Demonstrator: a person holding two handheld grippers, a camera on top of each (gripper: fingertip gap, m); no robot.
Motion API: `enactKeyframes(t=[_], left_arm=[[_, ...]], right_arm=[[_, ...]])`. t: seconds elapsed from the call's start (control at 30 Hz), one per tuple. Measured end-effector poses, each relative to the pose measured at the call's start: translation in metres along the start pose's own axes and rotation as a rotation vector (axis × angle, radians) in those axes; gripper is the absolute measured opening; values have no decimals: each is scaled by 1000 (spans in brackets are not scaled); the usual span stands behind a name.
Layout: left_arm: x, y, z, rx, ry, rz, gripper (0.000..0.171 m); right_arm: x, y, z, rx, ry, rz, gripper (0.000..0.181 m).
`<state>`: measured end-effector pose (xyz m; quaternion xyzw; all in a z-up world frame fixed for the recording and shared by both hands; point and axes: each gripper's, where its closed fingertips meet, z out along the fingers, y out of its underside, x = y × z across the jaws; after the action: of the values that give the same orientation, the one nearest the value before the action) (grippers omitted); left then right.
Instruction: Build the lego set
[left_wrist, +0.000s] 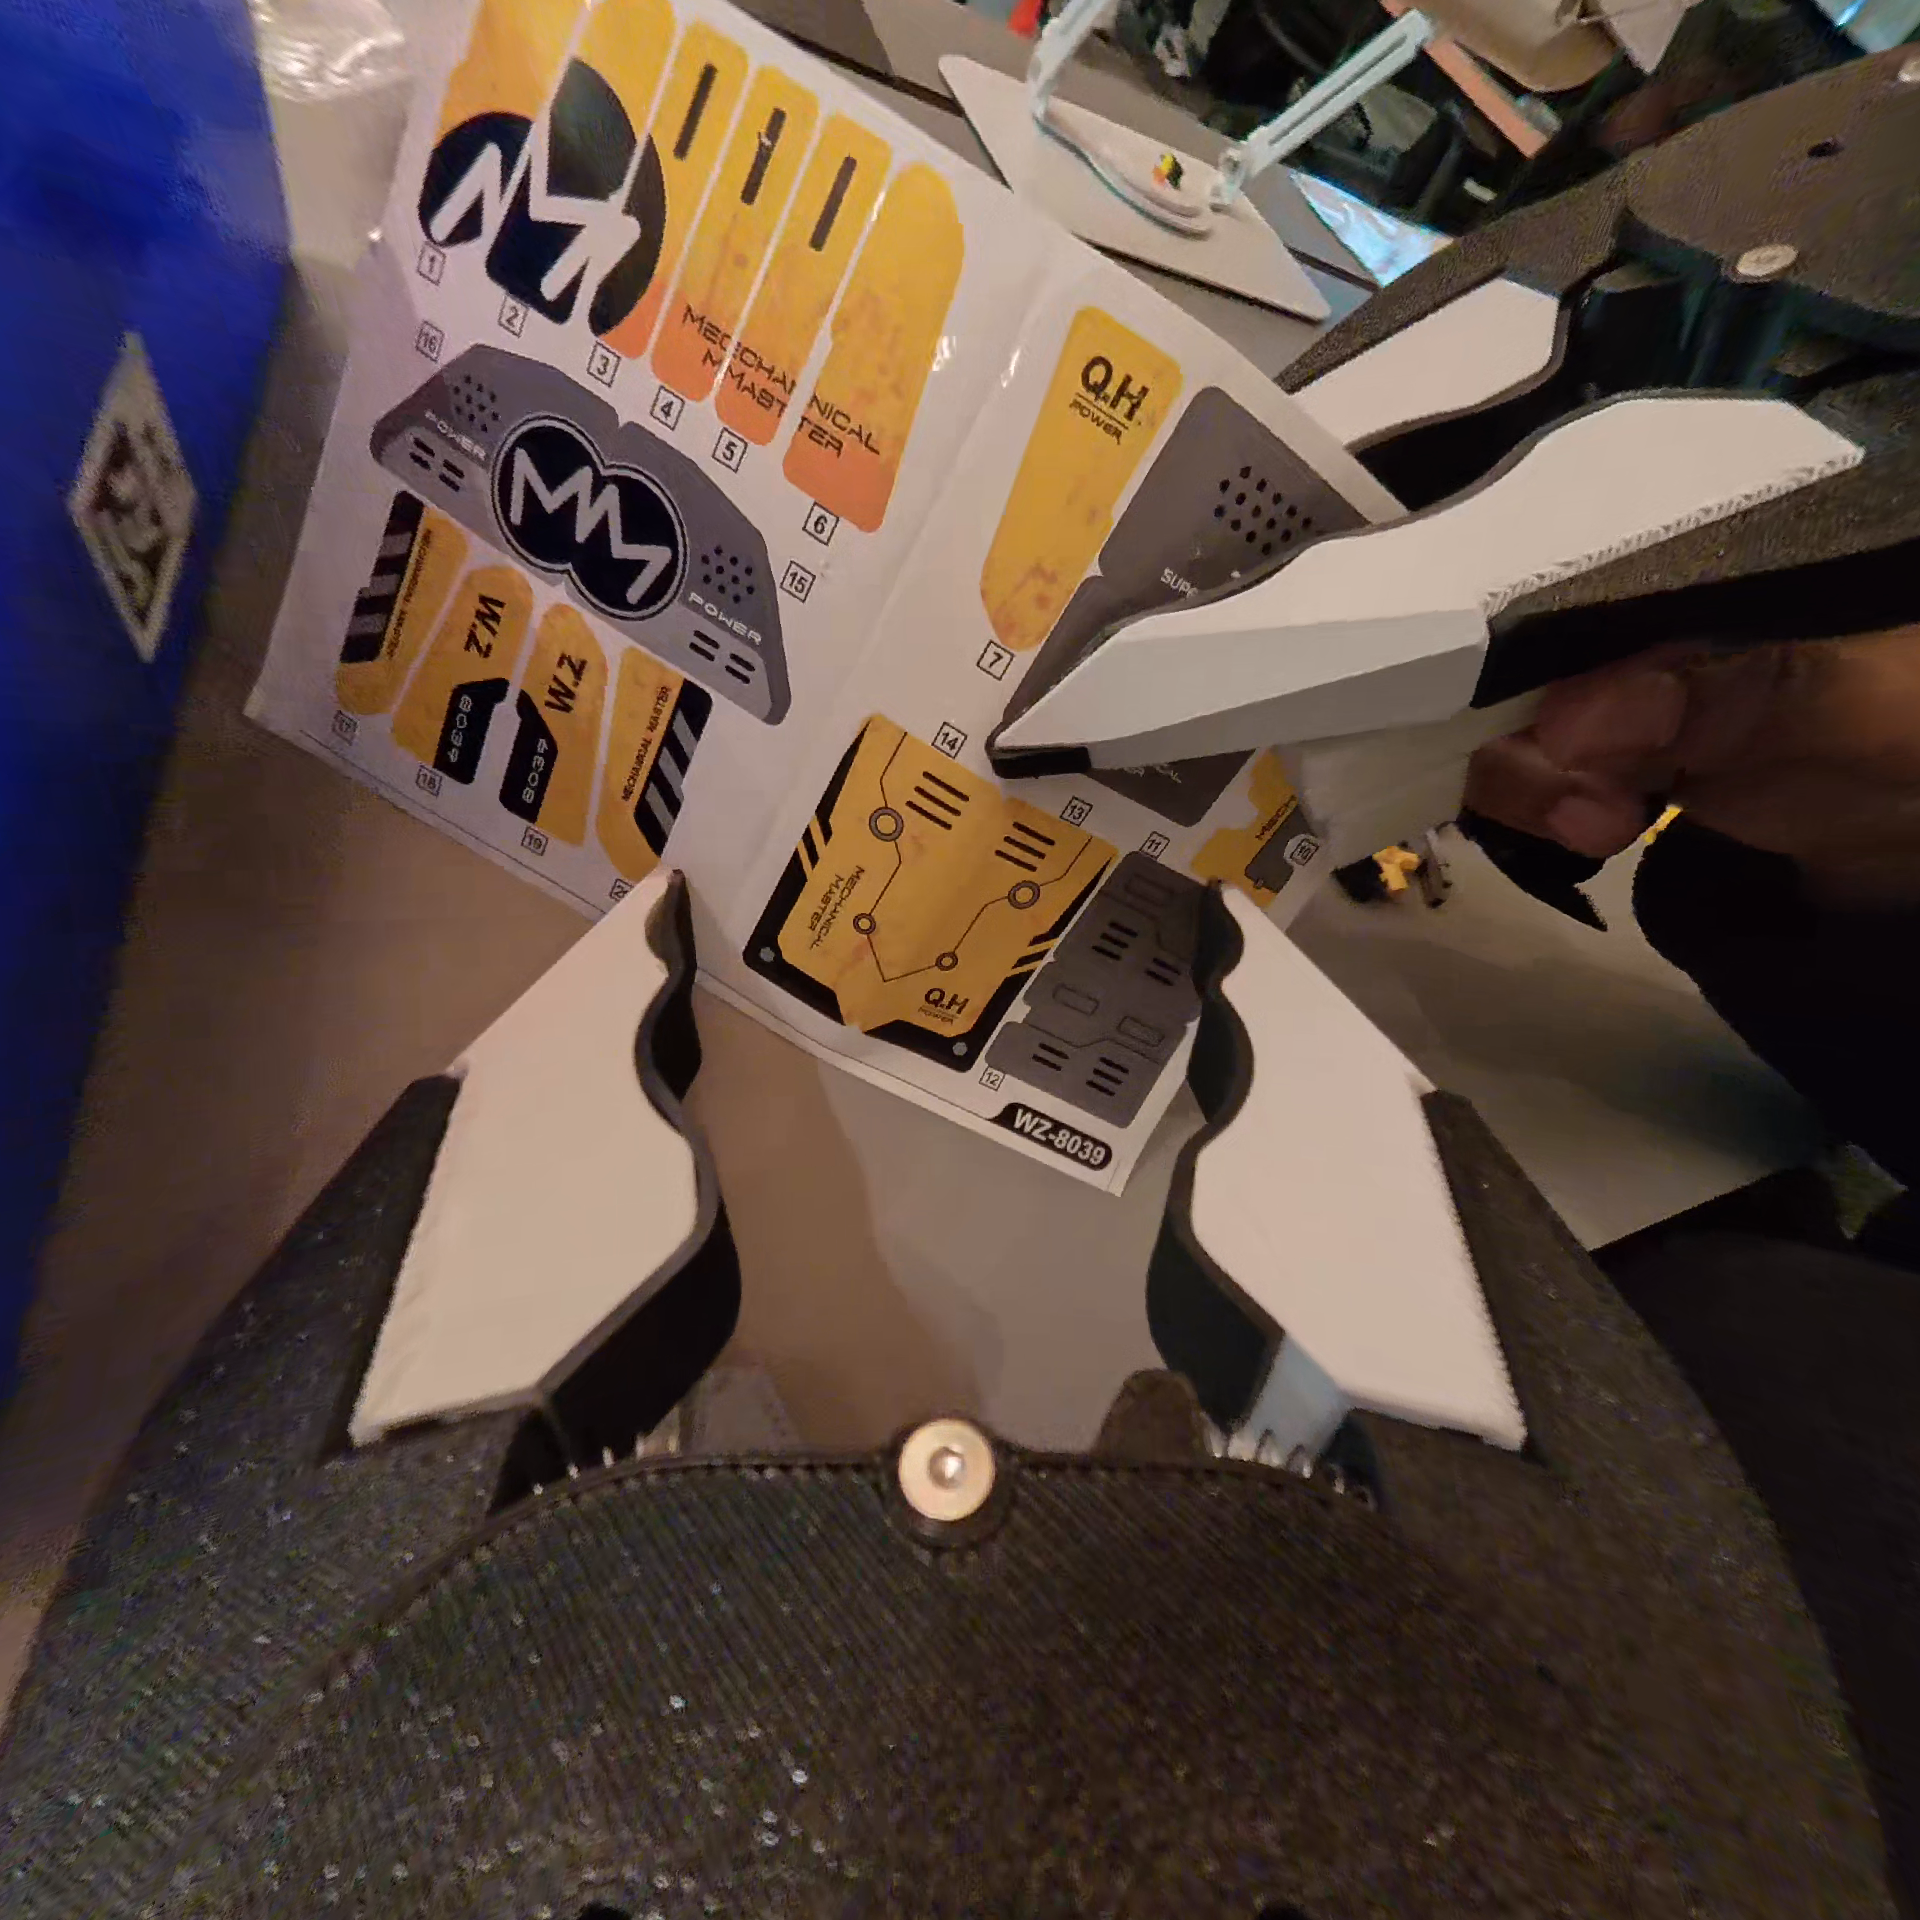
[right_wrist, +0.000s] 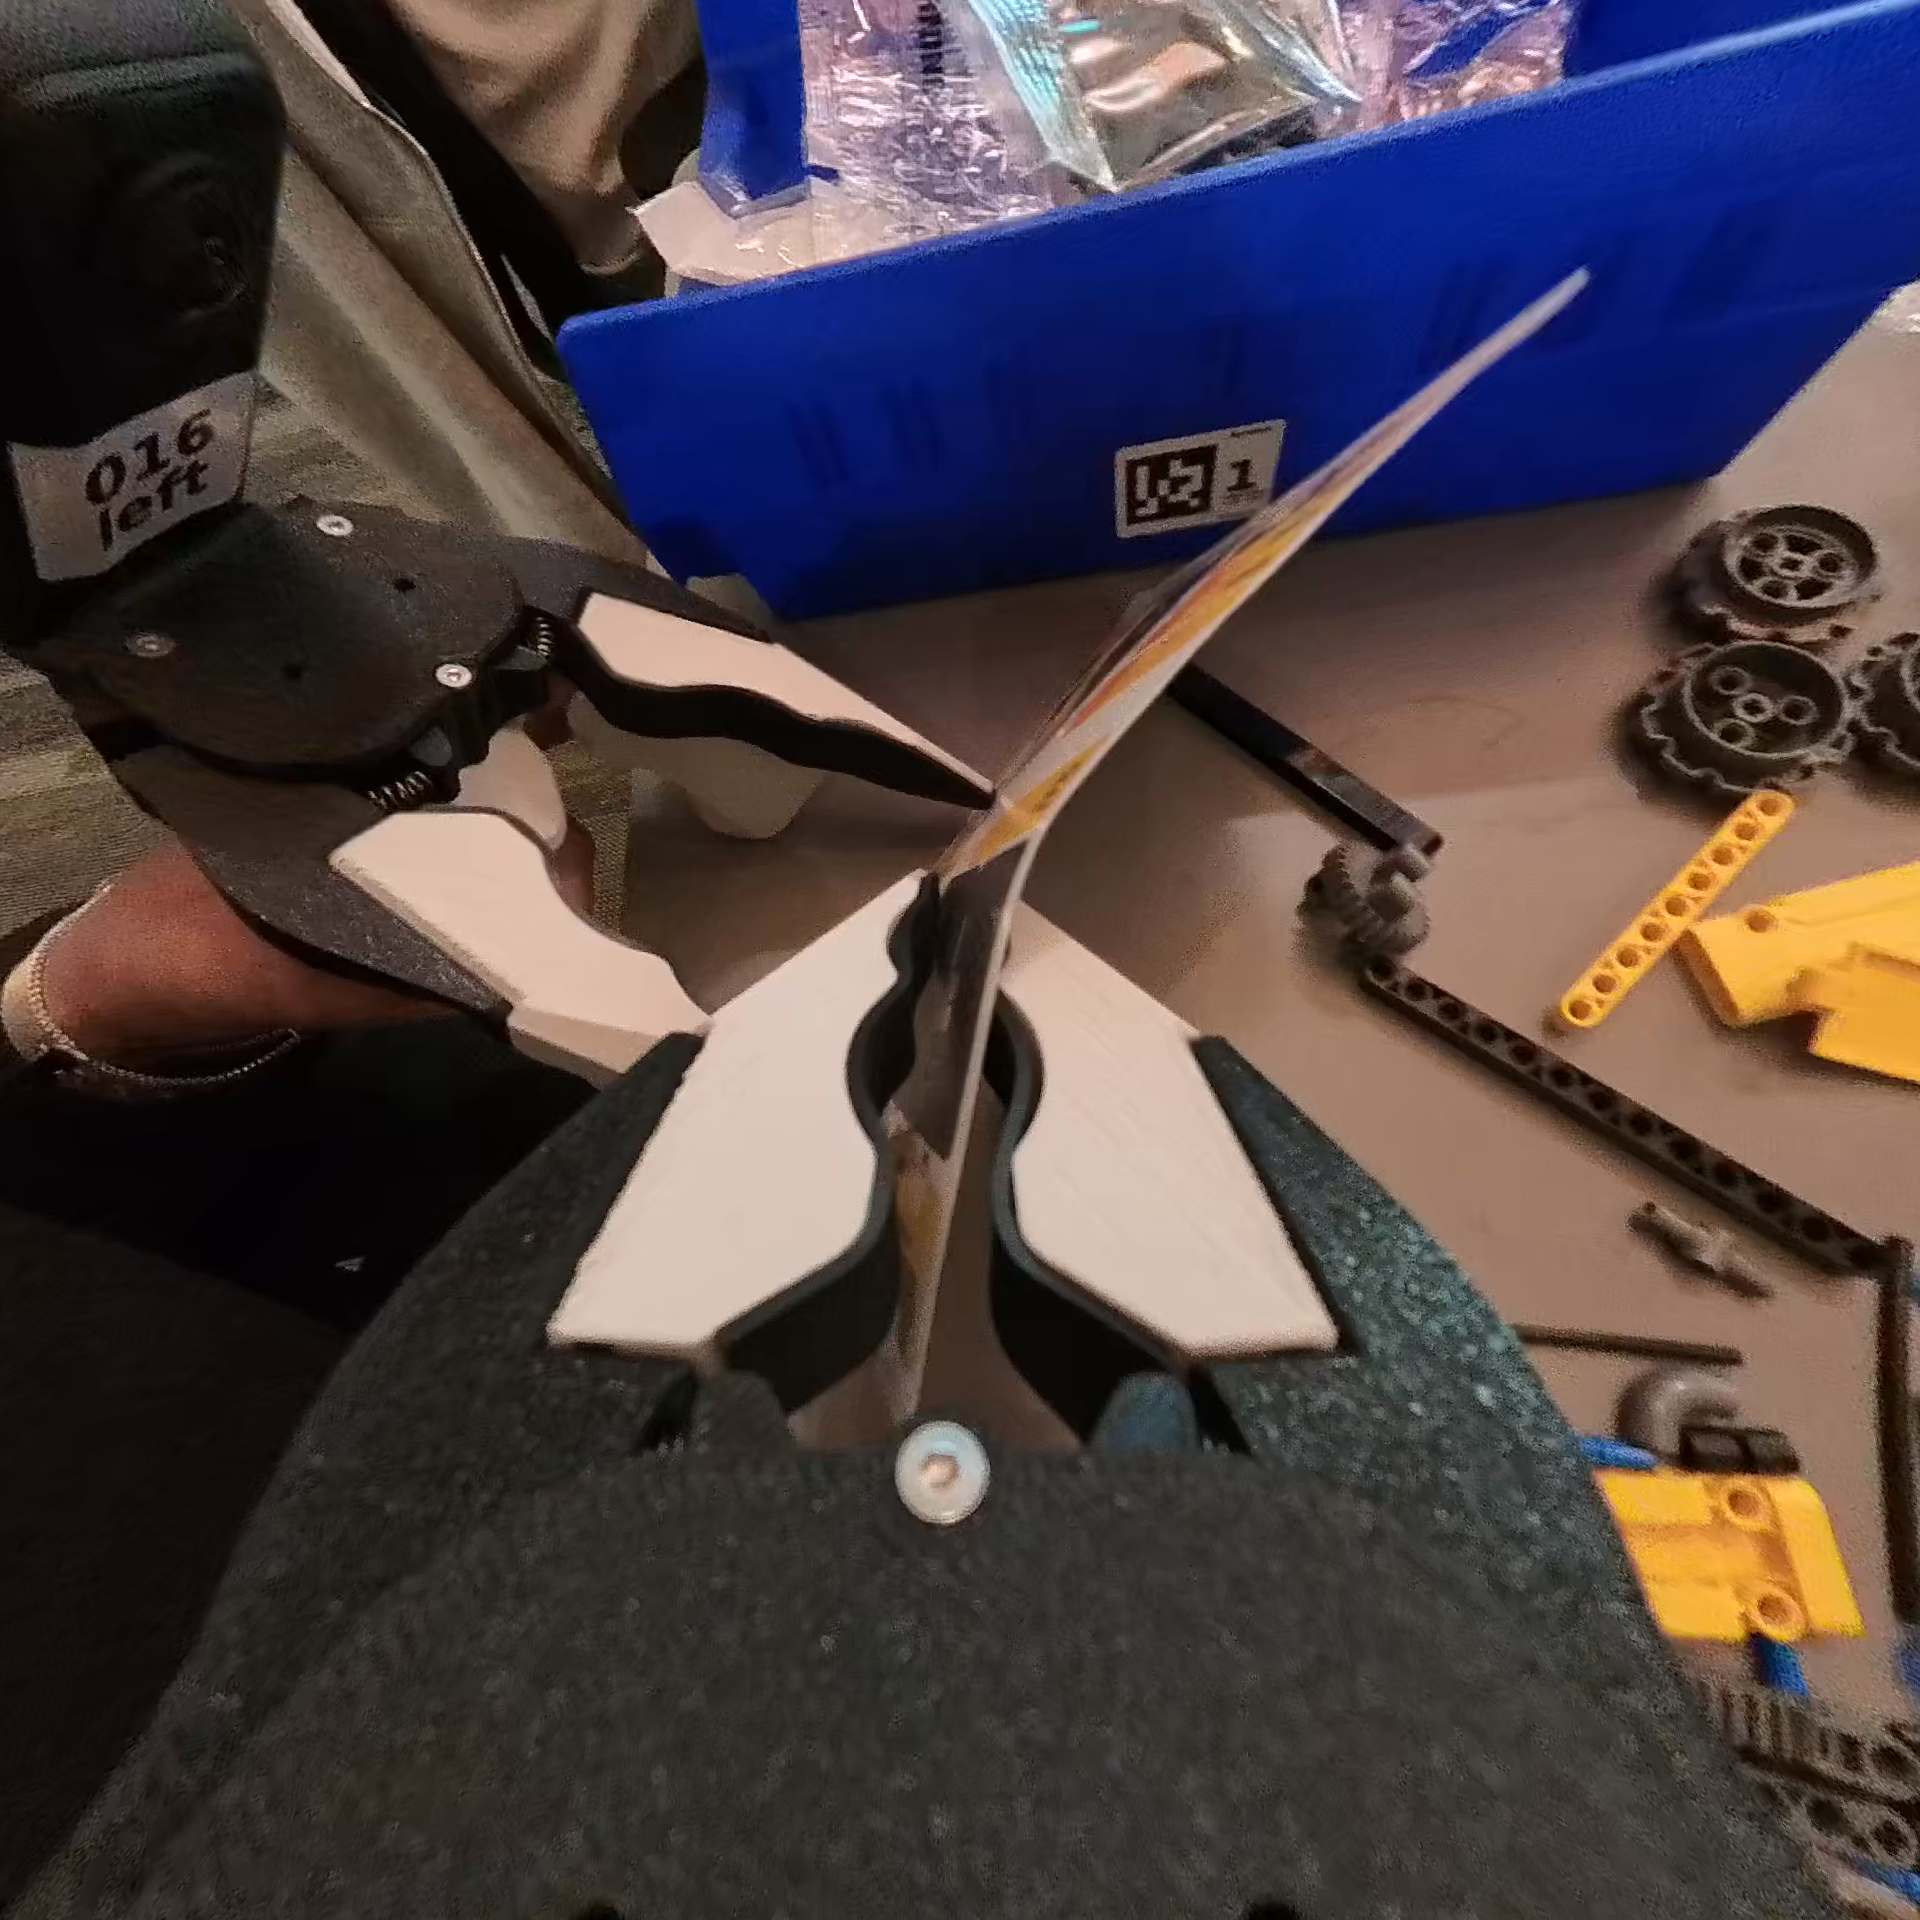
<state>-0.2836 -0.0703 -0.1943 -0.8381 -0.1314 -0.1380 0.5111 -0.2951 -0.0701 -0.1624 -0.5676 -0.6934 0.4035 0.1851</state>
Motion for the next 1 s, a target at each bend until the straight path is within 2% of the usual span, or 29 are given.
enactKeyframes(t=[0.03, 0.67, 1.0], left_arm=[[3, -1, 3, -4, 15, -5, 94], [45, -10, 55, -150, 119, 39, 99], [65, -14, 82, -192, 154, 70, 99]], right_arm=[[2, 1, -2, 2, 10, 1, 4], [44, 22, -47, 6, 171, 28, 4], [68, 34, -71, 26, 221, 114, 4]])
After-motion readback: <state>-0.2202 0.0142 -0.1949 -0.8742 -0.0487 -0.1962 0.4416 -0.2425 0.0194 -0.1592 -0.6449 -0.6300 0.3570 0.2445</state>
